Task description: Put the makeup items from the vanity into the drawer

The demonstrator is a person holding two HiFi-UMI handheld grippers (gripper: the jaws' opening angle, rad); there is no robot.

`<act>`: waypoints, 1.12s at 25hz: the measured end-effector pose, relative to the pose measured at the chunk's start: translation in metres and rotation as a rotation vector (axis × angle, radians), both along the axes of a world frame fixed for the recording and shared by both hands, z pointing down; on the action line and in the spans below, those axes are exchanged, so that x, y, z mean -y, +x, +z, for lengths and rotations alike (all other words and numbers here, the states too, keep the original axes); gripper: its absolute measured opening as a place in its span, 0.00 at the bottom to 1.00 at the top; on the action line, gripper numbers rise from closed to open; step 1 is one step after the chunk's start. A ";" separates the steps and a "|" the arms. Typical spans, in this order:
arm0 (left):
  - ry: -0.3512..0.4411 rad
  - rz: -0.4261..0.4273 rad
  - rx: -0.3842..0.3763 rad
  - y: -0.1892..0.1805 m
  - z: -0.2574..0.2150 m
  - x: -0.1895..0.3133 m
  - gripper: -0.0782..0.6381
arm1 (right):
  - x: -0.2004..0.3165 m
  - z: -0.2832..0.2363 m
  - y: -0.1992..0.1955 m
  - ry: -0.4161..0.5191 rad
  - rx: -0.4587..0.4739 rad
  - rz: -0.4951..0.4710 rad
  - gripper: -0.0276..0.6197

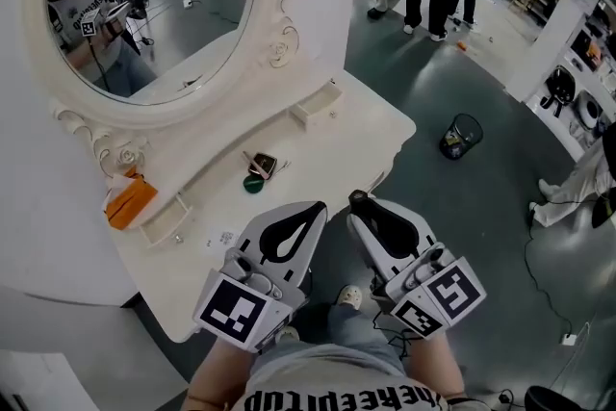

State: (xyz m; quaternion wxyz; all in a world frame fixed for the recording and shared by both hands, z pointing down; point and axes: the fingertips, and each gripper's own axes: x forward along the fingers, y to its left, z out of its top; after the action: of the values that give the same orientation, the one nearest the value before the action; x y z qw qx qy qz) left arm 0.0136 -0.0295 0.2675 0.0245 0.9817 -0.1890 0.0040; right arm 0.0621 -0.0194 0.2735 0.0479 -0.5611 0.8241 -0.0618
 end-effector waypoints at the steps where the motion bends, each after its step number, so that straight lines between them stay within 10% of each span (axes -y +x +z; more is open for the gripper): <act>1: 0.001 -0.010 0.002 0.006 0.000 0.004 0.14 | 0.004 0.000 0.006 -0.001 0.001 -0.007 0.21; 28: 0.032 -0.264 0.006 0.099 0.020 0.054 0.14 | 0.063 0.027 0.107 -0.020 -0.027 -0.227 0.22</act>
State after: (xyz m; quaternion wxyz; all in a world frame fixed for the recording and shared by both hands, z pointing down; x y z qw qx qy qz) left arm 0.1130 -0.0831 0.2872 0.0086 0.9485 -0.3167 0.0004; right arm 0.1690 -0.0827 0.3003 0.0239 -0.4653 0.8823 -0.0676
